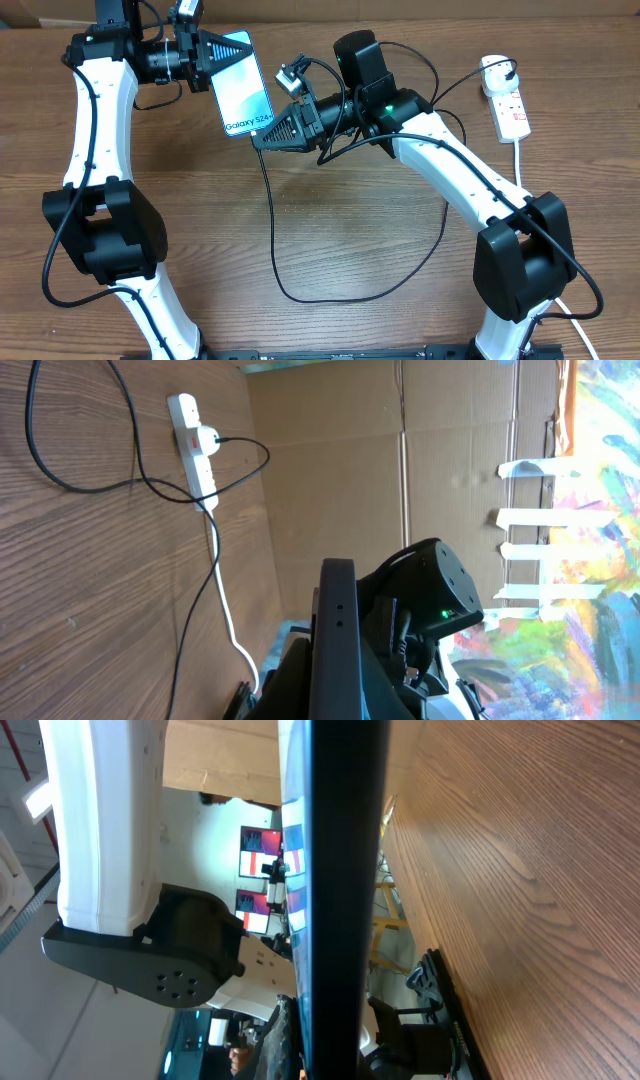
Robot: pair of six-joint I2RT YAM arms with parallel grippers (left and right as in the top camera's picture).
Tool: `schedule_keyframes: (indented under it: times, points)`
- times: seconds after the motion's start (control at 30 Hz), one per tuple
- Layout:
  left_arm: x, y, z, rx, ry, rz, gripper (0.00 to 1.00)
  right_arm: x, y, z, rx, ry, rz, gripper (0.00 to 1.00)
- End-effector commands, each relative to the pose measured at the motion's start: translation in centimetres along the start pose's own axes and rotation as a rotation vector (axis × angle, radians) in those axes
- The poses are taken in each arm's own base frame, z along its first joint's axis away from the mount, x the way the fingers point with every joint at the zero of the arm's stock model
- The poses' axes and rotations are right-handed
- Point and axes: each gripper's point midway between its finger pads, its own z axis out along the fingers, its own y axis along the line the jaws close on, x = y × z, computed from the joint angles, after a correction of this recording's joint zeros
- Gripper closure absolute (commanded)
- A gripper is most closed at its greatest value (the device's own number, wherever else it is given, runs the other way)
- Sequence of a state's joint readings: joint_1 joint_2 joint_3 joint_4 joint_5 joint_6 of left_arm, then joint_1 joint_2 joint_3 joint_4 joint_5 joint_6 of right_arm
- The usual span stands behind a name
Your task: Plug charger to phone and switch on socket
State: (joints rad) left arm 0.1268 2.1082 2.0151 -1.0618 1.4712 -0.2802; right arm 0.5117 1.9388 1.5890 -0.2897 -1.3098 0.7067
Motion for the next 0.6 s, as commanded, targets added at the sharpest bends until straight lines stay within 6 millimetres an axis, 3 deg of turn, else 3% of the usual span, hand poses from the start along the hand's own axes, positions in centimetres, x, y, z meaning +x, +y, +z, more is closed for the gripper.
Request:
schedule_keyframes:
  times: [0.0, 0.57]
  points:
    - [1.6, -3.3, 1.3, 0.111, 0.068, -0.007, 0.96, -1.6, -1.4, 0.1, 0.081, -0.083, -0.016, 0.96]
    - [1.3, -2.5, 1.3, 0.068, 0.053, -0.019, 0.96, -0.8, -0.4, 0.2, 0.027, -0.033, -0.041, 0.96]
